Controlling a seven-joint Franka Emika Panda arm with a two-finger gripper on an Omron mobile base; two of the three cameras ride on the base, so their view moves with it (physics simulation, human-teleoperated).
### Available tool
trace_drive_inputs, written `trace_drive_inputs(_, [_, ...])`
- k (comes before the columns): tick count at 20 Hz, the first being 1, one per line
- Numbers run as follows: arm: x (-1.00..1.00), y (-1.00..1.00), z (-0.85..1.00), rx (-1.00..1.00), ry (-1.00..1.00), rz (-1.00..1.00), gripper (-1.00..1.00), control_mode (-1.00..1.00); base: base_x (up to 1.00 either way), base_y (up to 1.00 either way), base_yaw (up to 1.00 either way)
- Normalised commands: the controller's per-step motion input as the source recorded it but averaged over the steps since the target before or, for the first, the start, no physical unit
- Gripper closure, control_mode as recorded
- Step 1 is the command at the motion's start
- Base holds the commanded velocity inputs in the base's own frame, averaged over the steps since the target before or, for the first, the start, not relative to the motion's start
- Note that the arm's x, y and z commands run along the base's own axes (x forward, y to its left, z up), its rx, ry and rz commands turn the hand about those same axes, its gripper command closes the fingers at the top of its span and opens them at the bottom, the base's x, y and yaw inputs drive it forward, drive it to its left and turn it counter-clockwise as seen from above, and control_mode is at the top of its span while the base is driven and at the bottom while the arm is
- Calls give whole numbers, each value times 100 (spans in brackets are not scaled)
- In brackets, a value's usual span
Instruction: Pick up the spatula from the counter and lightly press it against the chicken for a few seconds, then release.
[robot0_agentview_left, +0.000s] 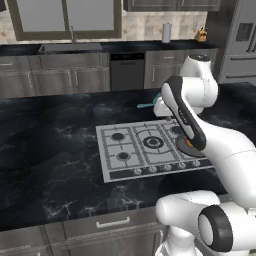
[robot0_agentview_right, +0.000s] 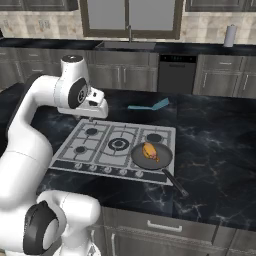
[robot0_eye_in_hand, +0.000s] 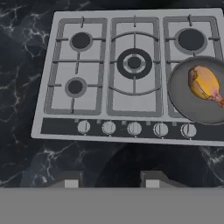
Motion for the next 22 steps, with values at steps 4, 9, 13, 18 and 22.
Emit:
trace_drive_inputs(4, [-13, 0, 0, 0, 0, 0, -100, -100, 0, 0, 0])
trace_drive_inputs(9, [-31, 0, 0, 0, -7, 0, -100, -100, 0, 0, 0])
trace_drive_inputs(13, [-50, 0, 0, 0, -12, 0, -100, -100, 0, 0, 0])
trace_drive_inputs(18, [-44, 0, 0, 0, -9, 0, -100, -100, 0, 0, 0])
trace_drive_inputs(22, [-33, 0, 4, 0, -3, 0, -100, -100, 0, 0, 0])
